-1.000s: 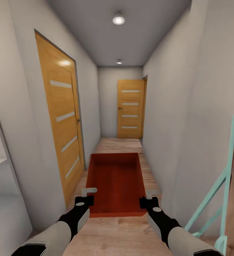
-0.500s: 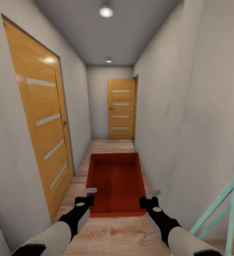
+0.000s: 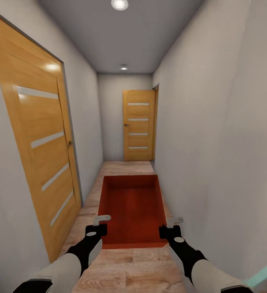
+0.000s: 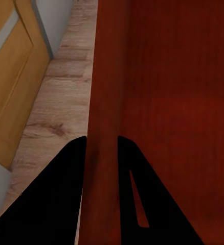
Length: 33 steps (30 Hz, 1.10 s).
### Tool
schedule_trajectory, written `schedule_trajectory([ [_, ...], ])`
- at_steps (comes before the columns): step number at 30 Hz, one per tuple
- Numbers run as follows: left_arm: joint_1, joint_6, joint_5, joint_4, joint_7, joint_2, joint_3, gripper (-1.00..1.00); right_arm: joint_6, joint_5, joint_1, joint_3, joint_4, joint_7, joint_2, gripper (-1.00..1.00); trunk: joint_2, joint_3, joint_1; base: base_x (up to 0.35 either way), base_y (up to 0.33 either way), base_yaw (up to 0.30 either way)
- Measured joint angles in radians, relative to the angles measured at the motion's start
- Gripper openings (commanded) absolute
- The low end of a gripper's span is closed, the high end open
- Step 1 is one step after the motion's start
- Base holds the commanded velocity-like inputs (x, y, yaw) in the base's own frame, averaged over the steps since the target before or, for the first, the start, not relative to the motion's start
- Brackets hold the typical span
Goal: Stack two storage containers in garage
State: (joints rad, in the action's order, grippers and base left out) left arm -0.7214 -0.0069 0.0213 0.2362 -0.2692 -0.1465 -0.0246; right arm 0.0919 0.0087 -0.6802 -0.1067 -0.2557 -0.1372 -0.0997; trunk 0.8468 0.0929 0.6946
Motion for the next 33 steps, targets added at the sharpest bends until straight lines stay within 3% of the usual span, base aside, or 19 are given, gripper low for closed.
schedule_trajectory([
  [15,0.000,0.002,0.001,0.001,0.000,0.001,0.001,-1.00,0.000,0.000,0.000,0.001,0.000,0.000,-0.001,-1.00,0.000,0.000,0.000,0.323,0.141,0.000],
  [33,0.000,0.002,-0.004,0.002,-0.001,0.001,0.006,-1.00,0.000,0.000,0.000,0.001,0.000,-0.001,-0.001,-1.00,0.000,0.000,0.000,0.332,0.008,0.000],
])
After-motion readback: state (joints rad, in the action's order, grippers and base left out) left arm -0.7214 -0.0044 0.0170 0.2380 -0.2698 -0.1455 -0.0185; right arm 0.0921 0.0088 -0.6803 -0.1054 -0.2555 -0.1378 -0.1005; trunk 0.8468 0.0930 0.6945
